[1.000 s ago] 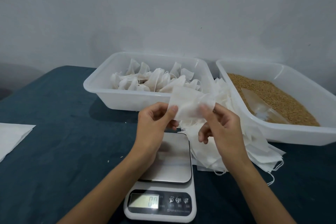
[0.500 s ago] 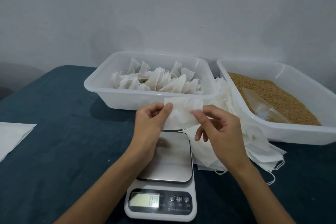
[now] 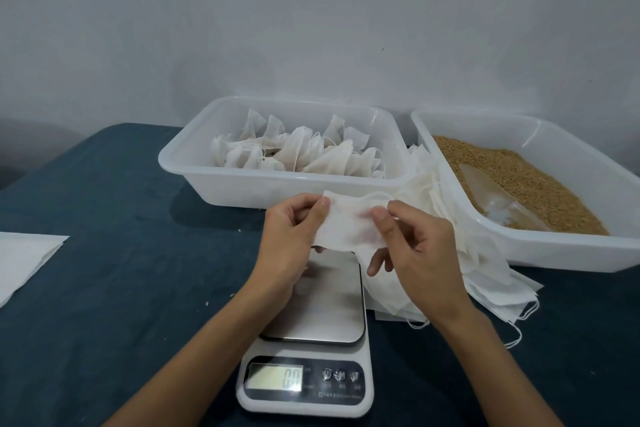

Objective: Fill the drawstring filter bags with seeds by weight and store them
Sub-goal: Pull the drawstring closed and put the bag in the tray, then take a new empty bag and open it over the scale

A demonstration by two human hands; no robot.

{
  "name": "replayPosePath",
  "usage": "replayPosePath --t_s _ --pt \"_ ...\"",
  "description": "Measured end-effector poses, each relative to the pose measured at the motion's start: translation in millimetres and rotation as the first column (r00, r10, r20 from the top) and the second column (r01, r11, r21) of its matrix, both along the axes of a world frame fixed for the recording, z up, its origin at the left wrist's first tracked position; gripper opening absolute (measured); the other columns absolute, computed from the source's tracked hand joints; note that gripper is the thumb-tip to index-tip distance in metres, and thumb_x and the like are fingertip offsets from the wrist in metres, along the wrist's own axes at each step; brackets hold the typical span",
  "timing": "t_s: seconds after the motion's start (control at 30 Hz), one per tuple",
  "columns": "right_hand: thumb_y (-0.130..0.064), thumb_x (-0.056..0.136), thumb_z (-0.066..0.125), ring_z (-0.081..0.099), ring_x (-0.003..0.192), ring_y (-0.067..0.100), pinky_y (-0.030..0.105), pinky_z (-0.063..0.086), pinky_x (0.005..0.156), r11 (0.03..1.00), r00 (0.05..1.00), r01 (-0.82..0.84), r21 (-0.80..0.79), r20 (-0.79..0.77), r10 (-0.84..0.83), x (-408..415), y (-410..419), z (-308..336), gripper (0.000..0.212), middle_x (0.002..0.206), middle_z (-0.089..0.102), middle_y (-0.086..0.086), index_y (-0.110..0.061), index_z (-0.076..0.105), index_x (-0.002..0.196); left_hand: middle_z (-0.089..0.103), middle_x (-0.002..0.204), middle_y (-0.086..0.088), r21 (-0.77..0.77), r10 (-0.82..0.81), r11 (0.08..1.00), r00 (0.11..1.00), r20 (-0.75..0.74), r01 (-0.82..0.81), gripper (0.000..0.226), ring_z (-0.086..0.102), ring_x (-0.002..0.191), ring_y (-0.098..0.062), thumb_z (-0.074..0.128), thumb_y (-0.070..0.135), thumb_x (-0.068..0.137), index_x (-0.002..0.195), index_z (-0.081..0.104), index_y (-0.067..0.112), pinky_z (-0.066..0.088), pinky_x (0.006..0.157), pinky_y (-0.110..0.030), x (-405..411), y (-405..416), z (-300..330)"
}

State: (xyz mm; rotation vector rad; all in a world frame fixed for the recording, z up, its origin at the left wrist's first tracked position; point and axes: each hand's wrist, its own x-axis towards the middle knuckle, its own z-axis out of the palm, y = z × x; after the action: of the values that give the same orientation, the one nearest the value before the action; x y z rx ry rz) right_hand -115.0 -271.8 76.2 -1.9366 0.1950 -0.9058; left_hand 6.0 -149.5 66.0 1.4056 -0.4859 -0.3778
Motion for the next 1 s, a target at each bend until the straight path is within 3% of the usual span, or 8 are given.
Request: replayPosePath --t_s 0.13,0.2,0.37,0.47,0.6,0.77,0.87,1.0 --pt "-0.037 0.103 0.056 0.066 0.041 0.018 0.026 0.039 0.038 0.998 0.997 0.061 0.031 0.036 -0.062 -1.2 -1.6 0.9 0.021 0.048 0.048 0.009 -0.038 0.068 0.086 0.063 0.082 -0.029 0.058 0.035 0.998 0.999 0.034 -0.037 0.016 0.05 0.065 -0.028 0.063 0.02 0.104 0.107 0.072 0.007 0.048 0.059 -0.034 0.0 -0.2 -0.9" --pt "-0.038 0.102 0.056 0.064 0.039 0.019 0.028 0.039 0.039 0.997 0.996 0.078 0.03 0.035 -0.079 -1.3 -2.2 2.0 0.02 0.047 0.049 0.008 -0.035 0.07 0.089 0.071 0.093 -0.012 0.108 0.103 0.985 0.956 0.273 -0.138 0.014 0.063 0.079 -0.019 0.064 0.025 0.103 0.108 0.073 0.015 0.053 0.074 -0.035 -1.5 2.6 -0.7" --pt "-0.048 0.103 0.05 0.058 0.033 0.021 0.018 0.035 0.042 1.0 0.999 0.029 0.011 -0.028 -0.028 -6.6 0.7 14.5 0.03 0.043 0.039 0.001 -0.04 0.064 0.077 0.052 0.144 0.0 0.256 -0.21 0.967 0.619 0.757 0.015 0.077 0.045 0.141 -0.015 0.081 0.038 0.081 0.148 0.051 0.014 0.034 0.12 -0.031 -14.9 11.5 7.6" --pt "-0.06 0.099 0.043 0.057 0.033 0.022 0.015 0.034 0.043 0.997 0.99 -0.076 0.0 -0.123 0.075 -12.7 6.5 26.2 0.039 0.044 0.037 -0.003 -0.044 0.061 0.068 0.055 0.144 -0.003 0.403 -0.351 0.914 0.61 0.711 0.056 0.085 0.049 0.136 -0.021 0.08 0.016 0.085 0.158 0.037 0.016 0.036 0.118 -0.045 -20.5 7.0 4.8" --pt "-0.072 0.095 0.038 0.06 0.036 0.018 0.011 0.036 0.047 0.993 0.986 -0.092 -0.072 -0.144 0.081 -28.9 11.6 38.6 0.054 0.063 0.067 0.001 -0.032 0.073 0.094 0.071 0.111 0.005 0.267 -0.266 0.955 0.771 0.578 0.129 0.049 0.066 0.101 -0.015 0.072 0.008 0.09 0.135 0.057 0.023 0.053 0.09 -0.037 -20.1 6.0 6.7" --pt "-0.049 0.103 0.05 0.067 0.049 0.02 0.02 0.045 0.044 0.965 0.972 0.234 -0.119 -0.009 -0.236 -49.1 -76.6 50.4 0.025 0.094 0.077 -0.004 -0.034 0.071 0.103 0.072 0.102 0.003 0.122 -0.283 0.959 0.903 0.323 0.257 0.032 0.07 0.098 -0.015 0.08 0.032 0.086 0.114 0.065 0.03 0.059 0.085 -0.034 -7.1 17.8 1.4" --pt "-0.027 0.098 0.064 0.071 0.086 0.023 0.028 0.052 0.069 0.827 0.77 0.461 -0.322 -0.318 -0.553 -48.7 -178.9 52.3 0.017 0.106 0.075 0.004 -0.024 0.068 0.114 0.071 0.1 -0.006 0.013 -0.266 0.963 0.942 0.206 0.269 0.043 0.07 0.098 -0.02 0.083 0.034 0.078 0.117 0.065 0.028 0.058 0.089 -0.032 -4.9 20.3 2.0" --pt "-0.032 0.091 0.074 0.056 0.122 0.032 0.038 0.046 0.098 0.787 0.18 0.192 -0.586 -0.767 -0.615 -39.1 -253.3 41.3 0.065 0.14 0.057 0.014 -0.007 0.046 0.143 0.072 0.096 -0.004 -0.015 -0.232 0.971 0.959 0.164 0.238 0.046 0.071 0.095 -0.02 0.08 0.022 0.078 0.121 0.064 0.021 0.056 0.082 -0.022 -3.9 18.9 4.6"
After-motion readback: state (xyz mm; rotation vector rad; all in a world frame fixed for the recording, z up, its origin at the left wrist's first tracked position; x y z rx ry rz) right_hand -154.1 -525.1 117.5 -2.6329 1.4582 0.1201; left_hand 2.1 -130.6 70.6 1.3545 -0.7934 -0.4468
